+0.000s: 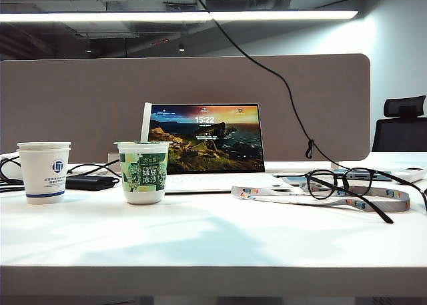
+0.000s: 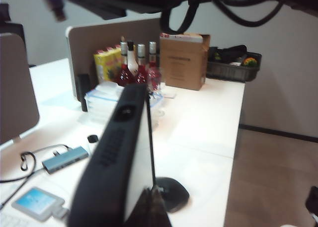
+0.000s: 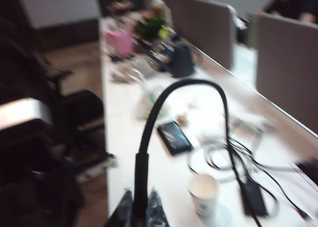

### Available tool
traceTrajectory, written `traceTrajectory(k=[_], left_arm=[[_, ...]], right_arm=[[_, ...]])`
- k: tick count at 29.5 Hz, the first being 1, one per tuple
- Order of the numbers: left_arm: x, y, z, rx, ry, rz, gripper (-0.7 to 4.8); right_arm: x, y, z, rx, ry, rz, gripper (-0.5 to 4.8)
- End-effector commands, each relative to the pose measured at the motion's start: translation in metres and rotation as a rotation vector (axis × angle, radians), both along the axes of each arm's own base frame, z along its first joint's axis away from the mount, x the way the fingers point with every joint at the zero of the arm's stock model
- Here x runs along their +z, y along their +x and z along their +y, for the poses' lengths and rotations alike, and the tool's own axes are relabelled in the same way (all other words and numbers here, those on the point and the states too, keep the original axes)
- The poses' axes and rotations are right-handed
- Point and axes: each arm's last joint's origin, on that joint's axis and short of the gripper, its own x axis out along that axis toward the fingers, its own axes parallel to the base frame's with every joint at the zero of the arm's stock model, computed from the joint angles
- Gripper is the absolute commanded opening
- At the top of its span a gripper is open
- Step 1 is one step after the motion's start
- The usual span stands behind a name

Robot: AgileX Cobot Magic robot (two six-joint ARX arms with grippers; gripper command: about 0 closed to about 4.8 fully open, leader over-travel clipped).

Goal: Pick up the black phone, pick up the charger plug, insert the charger plug into the phone's charging port, and finally place the connected phone back on the desk.

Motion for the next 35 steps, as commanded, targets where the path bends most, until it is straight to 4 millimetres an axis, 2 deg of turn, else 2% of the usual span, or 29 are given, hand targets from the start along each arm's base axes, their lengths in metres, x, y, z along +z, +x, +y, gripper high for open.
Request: traceTrajectory(k=[1, 8, 14, 35], left_arm=[[0.008, 0.002, -0.001, -0.013, -0.047, -0.055, -0.07], [0.004, 0.012, -0.010, -0.163, -0.062, -0.058, -0.07], [0.004, 0.017, -0.013, -0.158, -0.077, -0.081, -0.07], [0.007, 0.016, -0.012, -0.161, -0.096, -0.094, -0.07]], right_arm=[[0.010, -0.005, 0.000, 0.076, 0.045, -0.034, -0.06], [0.011, -0.009, 0.001, 0.198, 0.052, -0.036, -0.06], [0.011, -0.012, 0.002, 0.255, 0.055, -0.032, -0.06], [0.009, -0.029, 0.034, 0.381, 0.055, -0.041, -0.06]])
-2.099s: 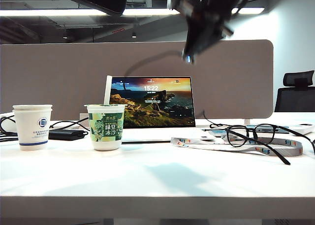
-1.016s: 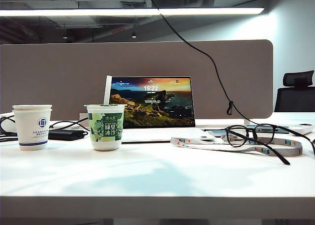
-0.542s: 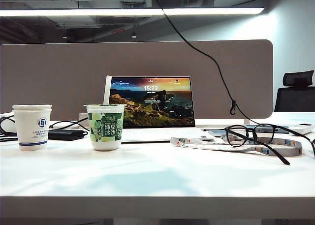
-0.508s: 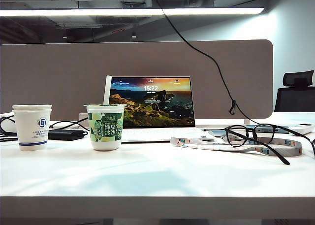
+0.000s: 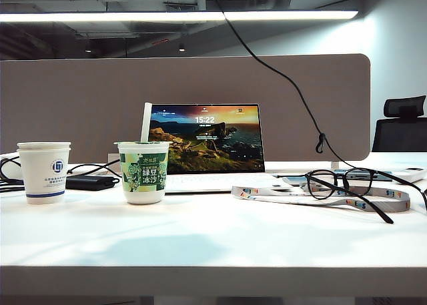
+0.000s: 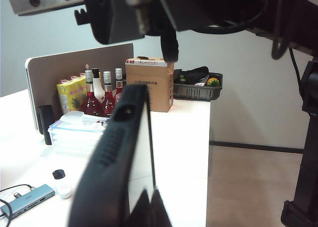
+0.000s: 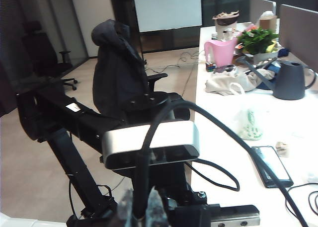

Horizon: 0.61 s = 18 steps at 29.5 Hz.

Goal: Pick up the black phone, pick up the charger plug, insert the charger plug into the phone's charging port, and finally place the connected phone back on the desk.

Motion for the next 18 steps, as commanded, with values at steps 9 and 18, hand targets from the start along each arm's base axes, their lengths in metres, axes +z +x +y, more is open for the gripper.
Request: traceTrajectory(k=[9, 18], left_arm=[[0.0073, -0.0025, 0.0013, -0.004, -0.027, -0.046, -0.07], [0.0077, -0.0027, 0.0014, -0.007, -0.030, -0.043, -0.07]], right_arm=[[-0.0020, -0.0002, 0.0095, 0.036, 0.002, -0.008, -0.06], [-0.0064, -0.0002, 0.0121, 0.045, -0.016, 0.008, -0.06]])
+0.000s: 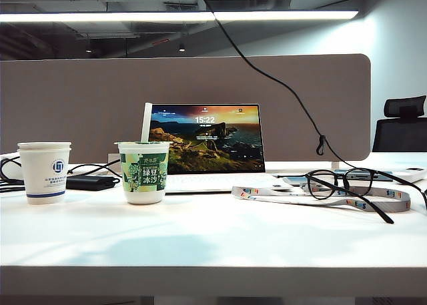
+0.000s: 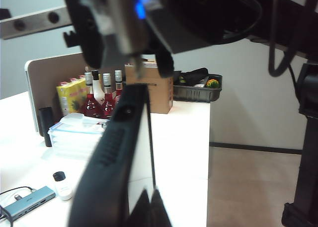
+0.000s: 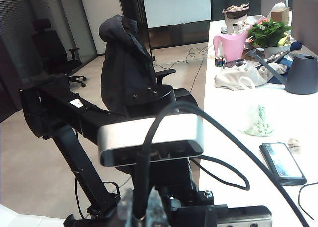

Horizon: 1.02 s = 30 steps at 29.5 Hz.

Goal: Pick up the black phone, pick up the charger plug, insert the charger plug into the phone's charging port, and finally place the connected phone back on the desk.

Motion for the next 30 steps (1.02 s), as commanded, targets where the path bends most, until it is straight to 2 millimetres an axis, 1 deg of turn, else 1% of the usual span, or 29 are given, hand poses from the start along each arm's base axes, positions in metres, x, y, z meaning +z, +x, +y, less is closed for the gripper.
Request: traceTrajectory(k=[1, 10, 24, 30], left_arm=[[0.0070, -0.0025, 0.0014, -0.002, -0.027, -0.038, -0.07], [0.0073, -0.0026, 0.0014, -0.003, -0.028, -0.041, -0.07], [0.0071, -0.0032, 0.0013, -0.024, -0.023, -0.044, -0.07], [0.0071, -0.0031, 0.0013, -0.023, -0.023, -0.043, -0.07]], right_arm=[[0.0007, -0.0029, -0.0011, 0.010, -0.005, -0.005, -0.06], [-0.0027, -0.0031, -0.0014, 0.008, -0.019, -0.017, -0.06], [-0.0008, -0.0023, -0.0011, -0.013, -0.006, -0.050, -0.06], [-0.0022, -0.0026, -0.0012, -0.009, -0.015, -0.034, -0.06]])
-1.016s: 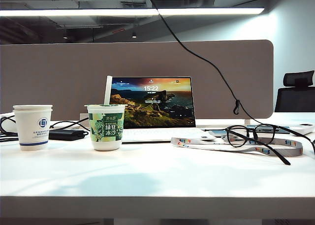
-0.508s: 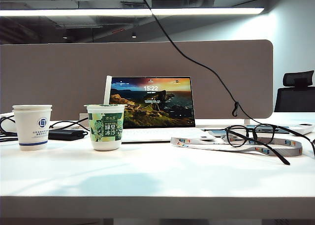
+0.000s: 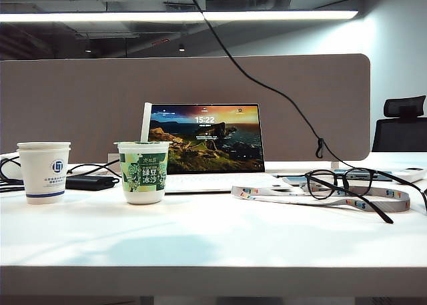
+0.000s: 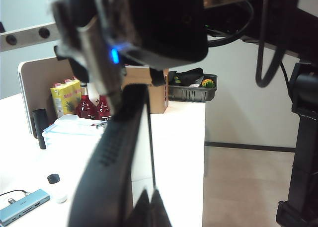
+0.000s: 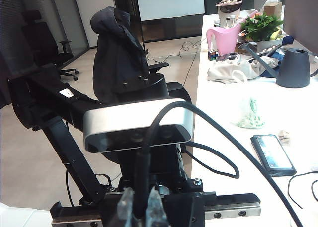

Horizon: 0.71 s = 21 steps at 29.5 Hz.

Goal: Pick up the black phone, pick up the charger plug, insert the charger plug into the phone's charging port, and finally place the connected phone back on the desk.

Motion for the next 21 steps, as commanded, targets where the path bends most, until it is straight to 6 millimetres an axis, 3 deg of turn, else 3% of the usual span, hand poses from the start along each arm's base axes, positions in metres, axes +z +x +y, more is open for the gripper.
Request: traceTrajectory(k=[1, 21], left_arm=[[0.0067, -0.0025, 0.0013, -0.005, -0.024, -0.036, -0.07], [0.0069, -0.0025, 0.0014, -0.002, -0.025, -0.037, -0.07]], right_arm=[[0.0032, -0.0029, -0.0010, 0.011, 0.008, -0.013, -0.06], [0.0015, -0.0033, -0.0012, 0.018, -0.002, 0.005, -0.06]])
